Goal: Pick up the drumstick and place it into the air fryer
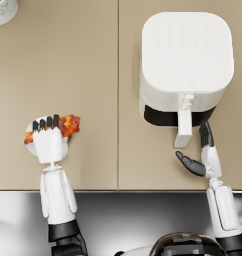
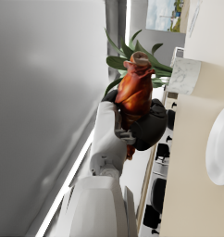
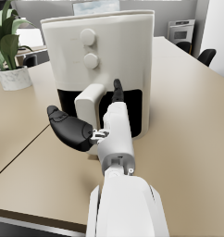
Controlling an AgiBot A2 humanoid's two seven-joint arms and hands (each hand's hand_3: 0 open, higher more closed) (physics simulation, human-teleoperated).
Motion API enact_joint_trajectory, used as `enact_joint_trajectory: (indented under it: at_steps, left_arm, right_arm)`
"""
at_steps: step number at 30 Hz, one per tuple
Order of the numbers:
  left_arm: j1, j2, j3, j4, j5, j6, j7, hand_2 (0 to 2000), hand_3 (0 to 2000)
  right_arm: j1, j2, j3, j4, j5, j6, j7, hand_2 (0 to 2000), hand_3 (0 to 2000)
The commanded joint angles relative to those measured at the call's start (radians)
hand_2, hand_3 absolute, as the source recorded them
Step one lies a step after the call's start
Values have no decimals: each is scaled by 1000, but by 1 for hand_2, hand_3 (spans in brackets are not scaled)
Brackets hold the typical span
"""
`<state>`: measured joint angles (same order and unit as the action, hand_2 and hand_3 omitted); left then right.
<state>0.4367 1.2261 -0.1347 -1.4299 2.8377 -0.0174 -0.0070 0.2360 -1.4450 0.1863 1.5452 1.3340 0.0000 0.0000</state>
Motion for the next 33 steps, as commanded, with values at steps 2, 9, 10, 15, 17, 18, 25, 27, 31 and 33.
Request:
enact_joint_trajectory:
  at_steps: [2, 9, 10, 15, 17, 18, 25, 27, 31, 33]
  left_arm:
    - [3, 1, 7, -156, -87, 1, 5, 2000, 2000]
    - [-4, 8, 56, -305, -359, -3, 11, 2000, 2000]
    - [-5, 10, 57, -312, -375, -4, 11, 2000, 2000]
    - [-17, 15, 56, -348, -408, -3, 11, 2000, 2000]
    - [-23, 17, 57, -353, -411, -4, 11, 2000, 2000]
    - [-26, 18, 63, -360, -412, -4, 11, 2000, 2000]
    - [-49, 24, 87, -386, -415, -13, 11, 2000, 2000]
    - [-61, 25, 91, -396, -415, -15, 11, 2000, 2000]
    - [-82, 27, 100, -441, -416, -17, 11, 2000, 2000]
    - [-84, 29, 109, -449, -416, -18, 11, 2000, 2000]
  right_arm:
    - [21, -9, 7, -61, 0, 0, 0, 0, 0]
    - [75, -39, 84, -203, 0, 0, 0, 0, 0]
    - [81, -43, 88, -209, 0, 0, 0, 0, 0]
    - [106, -56, 115, -259, 1, -29, 1, 0, 0]
    - [118, -59, 137, -257, 2, -46, 1, 0, 0]
    - [119, -56, 146, -240, 3, -54, 1, 0, 0]
    - [171, -50, 267, -298, 10, -155, 1, 2000, 2000]
    - [169, -9, 350, -260, 11, -137, 1, 2000, 2000]
    - [120, 113, 468, -84, 9, -165, -2, 2000, 2000]
    - [110, 181, 518, 5, 9, -195, -5, 2000, 2000]
